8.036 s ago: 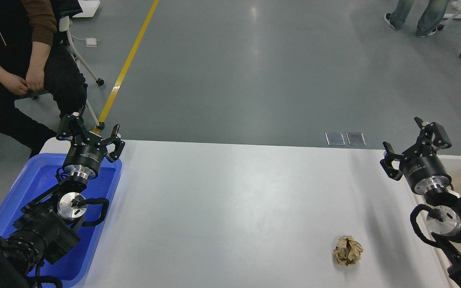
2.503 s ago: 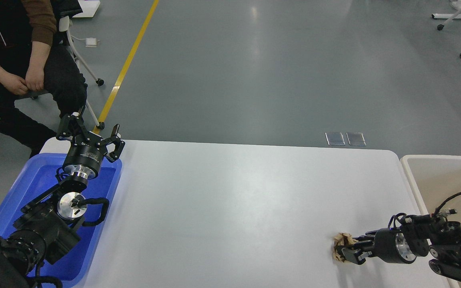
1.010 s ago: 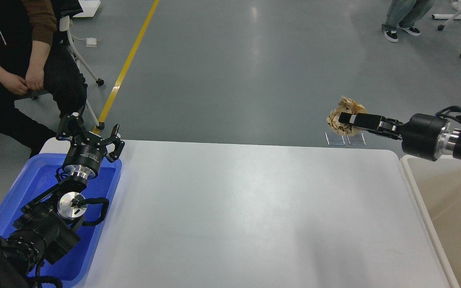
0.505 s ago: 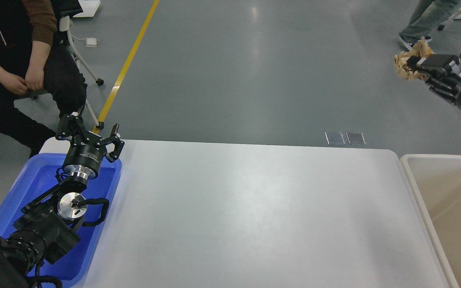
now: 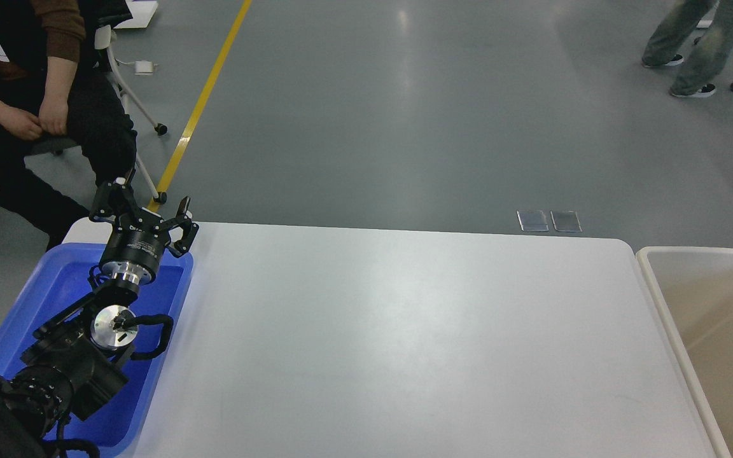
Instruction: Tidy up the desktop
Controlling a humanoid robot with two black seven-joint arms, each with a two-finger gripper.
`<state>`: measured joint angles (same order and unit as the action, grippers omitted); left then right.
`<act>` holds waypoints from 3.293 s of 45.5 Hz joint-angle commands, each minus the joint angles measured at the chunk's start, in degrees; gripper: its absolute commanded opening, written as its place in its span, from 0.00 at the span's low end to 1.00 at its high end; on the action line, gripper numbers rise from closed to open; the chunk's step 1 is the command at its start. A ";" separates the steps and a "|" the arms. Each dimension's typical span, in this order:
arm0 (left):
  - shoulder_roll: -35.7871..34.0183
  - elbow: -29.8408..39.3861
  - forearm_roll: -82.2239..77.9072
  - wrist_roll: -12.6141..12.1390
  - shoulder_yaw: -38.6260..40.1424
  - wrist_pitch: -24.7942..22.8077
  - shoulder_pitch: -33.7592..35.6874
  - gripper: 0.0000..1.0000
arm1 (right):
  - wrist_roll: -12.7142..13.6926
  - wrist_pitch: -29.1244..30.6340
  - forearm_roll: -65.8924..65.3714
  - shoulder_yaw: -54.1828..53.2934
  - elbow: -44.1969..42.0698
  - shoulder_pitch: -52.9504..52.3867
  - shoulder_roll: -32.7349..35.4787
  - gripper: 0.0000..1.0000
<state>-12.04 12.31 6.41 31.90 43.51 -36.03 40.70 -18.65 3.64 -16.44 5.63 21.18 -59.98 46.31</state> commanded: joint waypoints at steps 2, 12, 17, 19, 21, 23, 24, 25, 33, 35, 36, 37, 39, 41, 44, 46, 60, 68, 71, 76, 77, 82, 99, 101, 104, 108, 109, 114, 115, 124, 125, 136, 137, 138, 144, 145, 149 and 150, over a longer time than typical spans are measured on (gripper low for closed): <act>0.00 0.00 0.01 -0.08 0.00 0.00 0.00 1.00 | 8.27 -0.74 3.51 -0.53 -16.77 6.72 -7.81 0.00; 0.00 0.00 0.01 0.01 0.00 0.00 0.00 1.00 | 14.95 -4.17 5.01 -0.53 -19.42 9.71 -9.93 0.00; 0.00 0.00 0.01 0.01 0.00 0.00 0.00 1.00 | 18.12 -6.19 5.10 -0.53 -19.42 11.81 -10.89 0.00; 0.00 0.00 0.01 0.01 0.00 0.00 0.00 1.00 | 18.56 -6.72 5.19 -0.62 -19.42 12.78 -11.59 0.00; 0.00 0.00 0.01 0.01 0.00 0.00 0.00 1.00 | 18.56 -7.16 5.62 -0.71 -19.42 13.66 -12.30 0.00; 0.00 0.00 0.01 0.01 0.00 0.00 0.00 1.00 | 18.56 -7.60 6.41 -0.88 -19.42 14.54 -12.82 0.00; 0.00 0.00 0.01 0.01 0.00 0.00 0.00 1.00 | 18.56 -7.77 6.85 -0.88 -19.42 15.06 -13.09 0.00; 0.00 0.00 0.01 0.01 0.00 0.00 0.00 1.00 | 18.56 -8.04 7.29 -0.88 -19.42 15.42 -13.44 0.00; 0.00 0.00 0.01 0.01 0.00 0.00 0.00 1.00 | 18.56 -8.74 7.91 -0.88 -19.42 18.41 -16.34 0.00; 0.00 0.00 0.01 0.01 0.00 0.00 0.00 1.00 | 18.56 -9.00 7.91 -0.88 -19.59 19.02 -17.31 0.00; 0.00 0.00 0.01 0.01 0.00 0.00 0.00 1.00 | 18.56 -9.18 8.00 -0.88 -19.77 19.20 -17.75 0.00; 0.00 0.00 0.01 -0.08 0.00 0.00 0.00 1.00 | 18.56 -9.35 8.00 -0.88 -20.12 19.46 -18.19 0.00; 0.00 0.00 0.01 0.01 0.00 0.00 0.00 1.00 | 18.56 -9.53 8.00 -0.88 -20.82 19.90 -19.24 0.00; 0.00 0.00 0.01 0.01 0.00 0.00 0.00 1.00 | 18.56 -9.62 8.00 -0.88 -21.53 20.25 -20.29 0.00; 0.00 0.00 0.01 0.01 0.00 0.00 0.00 1.00 | 18.56 -9.62 8.00 -0.88 -22.23 20.87 -21.53 0.00; 0.00 0.00 0.01 0.01 0.00 0.00 0.00 1.00 | 18.48 -9.62 8.00 -0.88 -22.32 21.13 -22.14 0.00; 0.00 0.00 0.01 0.01 0.00 0.00 0.00 1.00 | 18.48 -10.50 8.09 -0.88 -22.23 21.49 -23.46 0.00; 0.00 0.00 0.01 0.01 0.00 0.00 0.00 1.00 | 18.30 -10.59 8.00 -0.80 -22.23 21.40 -23.29 0.39; 0.00 0.00 0.01 0.01 0.00 0.00 0.00 1.00 | 18.13 -10.59 8.00 -0.80 -21.97 21.40 -22.94 0.76; 0.00 0.00 0.01 0.01 0.00 0.00 0.00 1.00 | 18.04 -10.50 8.00 -0.88 -21.53 21.31 -22.93 0.92; 0.00 0.00 0.01 0.01 0.00 0.00 0.00 1.00 | 18.04 -10.50 8.00 -0.88 -21.53 21.31 -22.85 0.97; 0.00 0.00 0.01 0.01 0.00 0.00 0.00 1.00 | 18.12 -10.06 7.65 -0.01 -21.18 21.05 -22.85 0.99; 0.00 0.00 0.01 0.01 0.00 0.00 0.00 1.00 | 17.86 -10.06 7.82 -4.12 -10.91 15.78 -17.06 1.00; 0.00 0.00 0.01 0.01 0.00 0.00 0.00 1.00 | 17.86 -10.15 7.74 -6.85 -8.44 14.29 -15.47 1.00; 0.00 0.00 0.01 0.01 0.00 0.00 0.00 1.00 | 17.86 -9.97 7.74 -11.85 -5.80 12.35 -13.10 1.00; 0.00 0.00 0.01 0.01 0.00 0.00 0.00 1.00 | 17.86 -9.36 7.74 -19.59 -3.25 9.01 -11.16 1.00; 0.00 0.00 0.01 0.01 0.00 0.00 0.00 1.00 | 17.86 -9.18 7.74 -20.91 -2.81 8.31 -10.98 1.00; 0.00 0.00 0.01 0.01 0.00 0.00 0.00 1.00 | 17.86 -9.18 7.74 -23.03 -1.58 3.65 -10.98 1.00; 0.00 0.00 0.01 0.01 0.00 0.00 0.00 1.00 | 17.86 -9.18 7.74 -23.73 -1.40 2.77 -11.07 1.00; 0.00 0.00 0.01 0.01 0.00 0.00 0.00 1.00 | 17.69 -9.18 7.74 -38.57 2.81 -1.71 -11.42 1.00; 0.00 0.00 0.01 0.01 0.00 0.00 0.00 1.00 | 17.69 -9.18 7.74 -40.59 3.43 -1.98 -11.42 1.00; 0.00 0.00 0.01 0.01 0.00 0.09 0.00 1.00 | 11.82 -7.34 7.12 -52.91 16.34 -1.28 -9.93 1.00; 0.00 0.00 0.01 0.01 0.00 0.00 0.00 1.00 | 9.45 -7.07 7.03 -53.09 17.14 -0.93 -9.93 1.00; 0.00 0.00 0.01 0.01 0.00 0.00 0.00 1.00 | 6.64 -6.81 7.03 -53.09 17.75 -0.40 -9.93 1.00; 0.00 0.00 0.01 0.01 0.00 0.00 0.00 1.00 | -9.36 -4.97 6.16 -53.00 20.22 4.07 -10.45 1.00; 0.00 0.00 0.01 0.01 0.00 0.00 0.00 1.00 | -11.30 -4.79 5.81 -52.92 20.65 4.95 -10.63 1.00; 0.00 0.00 0.01 0.01 0.00 0.00 0.00 1.00 | -14.22 -4.43 5.36 -53.18 23.03 9.70 -11.94 1.00; 0.00 0.00 0.01 0.01 0.00 0.00 0.00 1.00 | -14.22 -4.43 5.36 -53.18 23.47 10.93 -12.47 1.00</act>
<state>-12.04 12.31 6.42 31.90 43.50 -36.03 40.69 -19.11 -2.57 -9.91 -44.43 37.90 -57.09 35.69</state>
